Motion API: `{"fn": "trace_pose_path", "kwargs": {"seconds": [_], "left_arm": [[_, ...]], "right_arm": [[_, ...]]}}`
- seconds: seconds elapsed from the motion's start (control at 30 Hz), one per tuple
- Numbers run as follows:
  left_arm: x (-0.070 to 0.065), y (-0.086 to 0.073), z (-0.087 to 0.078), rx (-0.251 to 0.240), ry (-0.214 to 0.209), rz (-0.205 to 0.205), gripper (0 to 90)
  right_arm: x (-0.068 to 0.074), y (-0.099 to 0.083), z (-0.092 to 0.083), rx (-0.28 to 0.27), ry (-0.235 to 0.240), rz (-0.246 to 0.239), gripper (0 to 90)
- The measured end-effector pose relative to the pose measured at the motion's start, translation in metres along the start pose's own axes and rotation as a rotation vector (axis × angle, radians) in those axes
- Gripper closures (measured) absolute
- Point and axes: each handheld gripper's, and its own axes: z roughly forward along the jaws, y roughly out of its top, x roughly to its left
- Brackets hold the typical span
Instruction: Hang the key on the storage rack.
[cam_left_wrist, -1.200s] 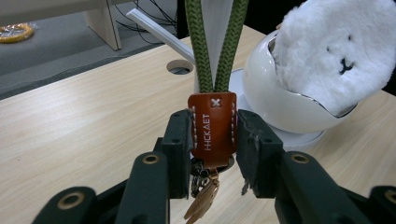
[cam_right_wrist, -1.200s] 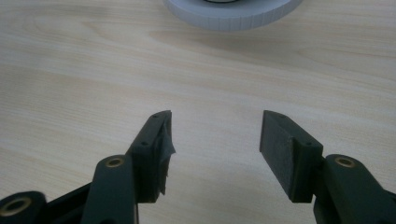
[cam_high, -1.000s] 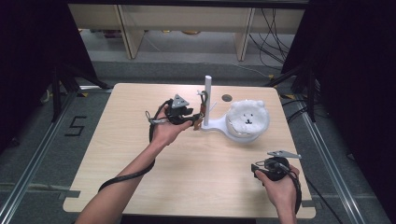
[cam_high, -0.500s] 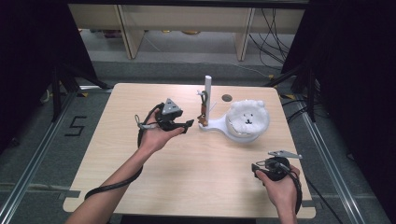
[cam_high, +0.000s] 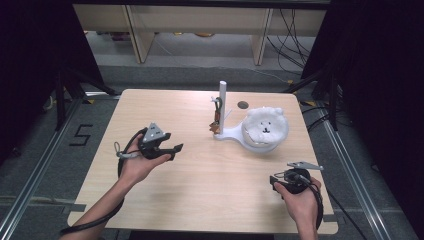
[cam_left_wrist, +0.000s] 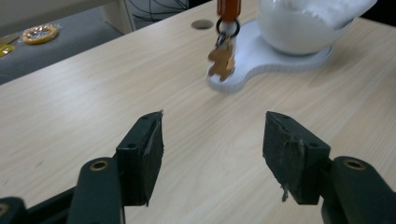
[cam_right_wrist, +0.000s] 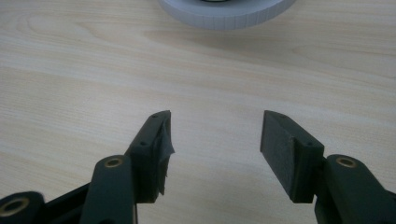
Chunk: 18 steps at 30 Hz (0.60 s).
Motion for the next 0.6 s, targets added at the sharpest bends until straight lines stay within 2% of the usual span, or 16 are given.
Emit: {"fn": "trace_pose_path", "kwargs": {"seconds": [0.03,0.1,0.17,0.2,0.23,0.27,0.33,0.37,0.4,0.47,0.5,0.53,0.6], "left_arm": [[0.002,-0.009,-0.004,0.003,0.006,-0.003,38.1],[0.005,-0.021,-0.010,0.009,0.016,-0.015,38.1],[0.008,-0.035,-0.018,0.003,0.032,-0.023,38.0],[0.008,-0.040,-0.021,-0.003,0.034,-0.031,38.0],[0.008,-0.048,-0.026,-0.008,0.042,-0.045,38.1],[0.008,-0.053,-0.028,-0.014,0.041,-0.054,38.0],[0.007,-0.065,-0.035,-0.022,0.052,-0.062,38.0],[0.006,-0.074,-0.038,-0.032,0.057,-0.078,38.0],[0.006,-0.078,-0.040,-0.036,0.056,-0.082,37.9],[0.005,-0.092,-0.045,-0.048,0.062,-0.100,37.9],[0.004,-0.097,-0.047,-0.054,0.073,-0.105,37.9],[0.004,-0.102,-0.049,-0.061,0.079,-0.109,37.9],[0.002,-0.109,-0.052,-0.071,0.087,-0.128,37.9]], "right_arm": [[0.000,0.000,0.000,0.001,0.011,0.004,44.2],[-0.005,0.000,0.001,-0.001,-0.012,-0.033,44.2],[-0.006,0.000,0.002,-0.016,0.010,-0.045,44.2],[-0.002,-0.001,0.004,-0.012,-0.010,-0.003,44.2],[-0.006,-0.001,0.004,-0.019,-0.012,-0.042,44.1],[-0.004,-0.002,0.004,-0.009,0.003,-0.018,44.1],[-0.009,-0.002,0.006,-0.001,-0.007,-0.067,44.0],[-0.007,-0.002,0.007,-0.005,-0.012,-0.047,44.0],[-0.006,-0.002,0.007,-0.009,0.004,-0.031,44.0],[-0.007,-0.003,0.007,-0.007,0.008,-0.034,43.9],[-0.008,-0.003,0.008,-0.009,-0.001,-0.051,43.9],[-0.009,-0.003,0.010,-0.019,-0.005,-0.046,43.9],[-0.007,-0.003,0.009,-0.001,-0.002,-0.027,43.8]]}}
